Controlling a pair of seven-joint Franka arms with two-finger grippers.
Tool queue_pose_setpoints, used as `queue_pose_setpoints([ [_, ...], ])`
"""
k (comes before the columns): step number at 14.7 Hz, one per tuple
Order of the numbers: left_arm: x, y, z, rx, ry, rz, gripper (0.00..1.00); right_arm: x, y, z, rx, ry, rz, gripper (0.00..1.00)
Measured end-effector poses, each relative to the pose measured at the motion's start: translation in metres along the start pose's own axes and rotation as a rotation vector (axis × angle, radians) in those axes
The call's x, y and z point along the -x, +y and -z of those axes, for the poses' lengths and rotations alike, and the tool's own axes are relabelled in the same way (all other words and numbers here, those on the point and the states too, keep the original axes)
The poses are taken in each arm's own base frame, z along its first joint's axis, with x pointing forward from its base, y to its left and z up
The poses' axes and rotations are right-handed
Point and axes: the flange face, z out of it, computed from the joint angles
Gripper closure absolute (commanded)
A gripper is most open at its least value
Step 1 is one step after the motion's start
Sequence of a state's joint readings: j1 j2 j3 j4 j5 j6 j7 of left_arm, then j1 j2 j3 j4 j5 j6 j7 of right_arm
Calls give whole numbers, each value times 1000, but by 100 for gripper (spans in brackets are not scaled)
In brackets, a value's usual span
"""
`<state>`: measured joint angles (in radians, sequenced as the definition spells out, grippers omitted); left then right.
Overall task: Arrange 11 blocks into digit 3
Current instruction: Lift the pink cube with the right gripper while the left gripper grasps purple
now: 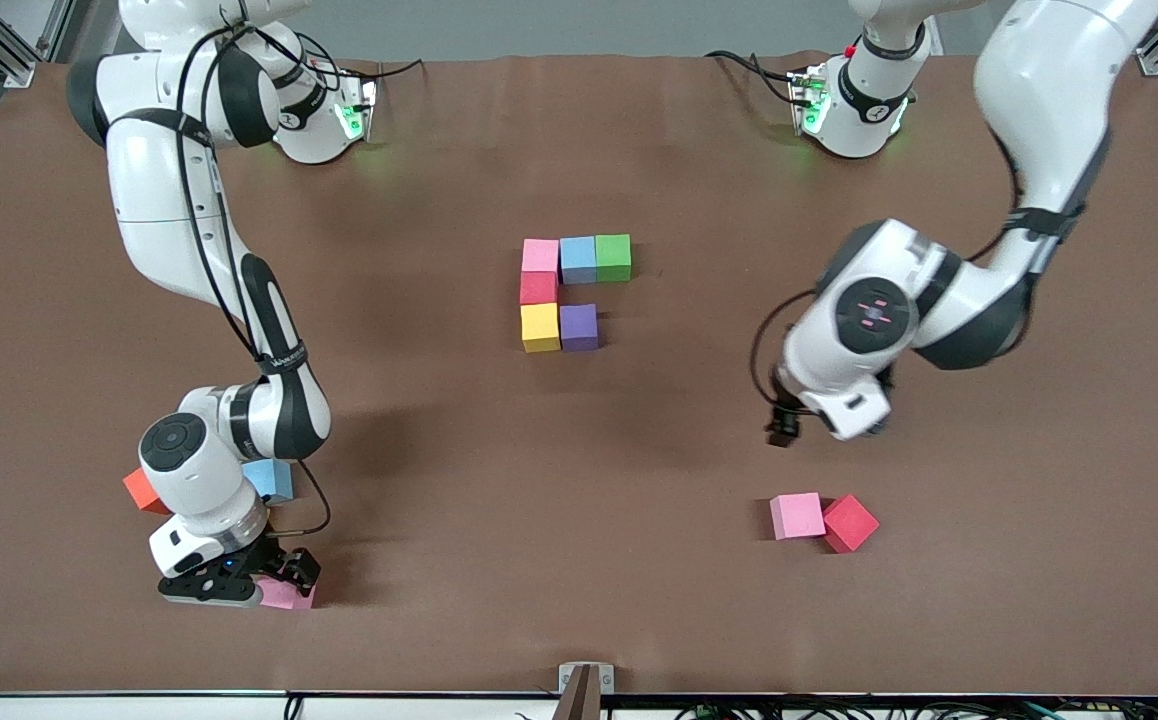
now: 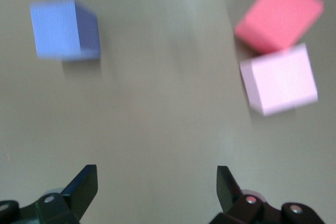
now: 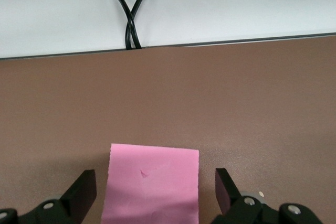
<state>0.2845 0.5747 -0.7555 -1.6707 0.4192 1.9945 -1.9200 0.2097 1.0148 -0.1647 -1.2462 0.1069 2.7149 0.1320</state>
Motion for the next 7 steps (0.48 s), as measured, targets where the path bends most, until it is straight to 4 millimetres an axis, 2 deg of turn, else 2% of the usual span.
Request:
queue_pose_setpoints([
  [3,-57,-10,-17,-42,1,-6,0,2,0,-3,1,-5,20,11],
  [7,-113,-33,-40,-77,-15,-10,0,3,-3,-4,-1,-5,28,23],
])
